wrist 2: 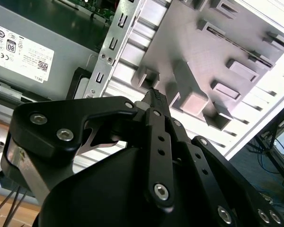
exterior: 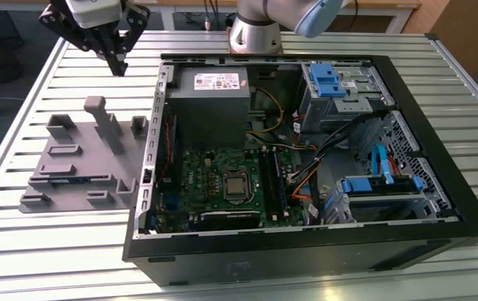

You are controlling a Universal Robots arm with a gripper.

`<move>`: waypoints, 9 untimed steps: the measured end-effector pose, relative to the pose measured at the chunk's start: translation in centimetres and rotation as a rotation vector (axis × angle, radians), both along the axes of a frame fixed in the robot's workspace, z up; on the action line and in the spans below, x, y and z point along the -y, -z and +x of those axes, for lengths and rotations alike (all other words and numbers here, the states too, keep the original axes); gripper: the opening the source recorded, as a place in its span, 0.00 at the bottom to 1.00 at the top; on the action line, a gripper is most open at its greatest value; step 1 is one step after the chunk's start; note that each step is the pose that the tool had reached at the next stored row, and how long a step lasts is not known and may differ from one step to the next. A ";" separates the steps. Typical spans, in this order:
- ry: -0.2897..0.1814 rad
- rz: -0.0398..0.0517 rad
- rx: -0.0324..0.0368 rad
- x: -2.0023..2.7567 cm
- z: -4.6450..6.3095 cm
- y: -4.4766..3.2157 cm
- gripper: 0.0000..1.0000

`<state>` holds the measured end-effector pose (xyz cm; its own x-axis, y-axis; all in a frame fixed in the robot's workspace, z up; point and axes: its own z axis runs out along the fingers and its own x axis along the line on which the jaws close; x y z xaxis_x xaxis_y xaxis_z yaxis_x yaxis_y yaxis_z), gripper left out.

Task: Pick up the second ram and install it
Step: 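Reach for the second ram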

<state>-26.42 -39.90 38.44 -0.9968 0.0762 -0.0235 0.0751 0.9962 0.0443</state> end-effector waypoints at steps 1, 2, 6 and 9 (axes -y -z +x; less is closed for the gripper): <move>0.000 0.0000 0.0000 0.00 -0.1 0.01 0.11; 0.000 0.0000 0.0000 0.00 -0.1 0.01 0.11; 0.000 0.0001 0.0000 0.00 -0.4 0.03 0.11; 0.000 0.0001 0.0000 0.00 -0.6 0.04 0.11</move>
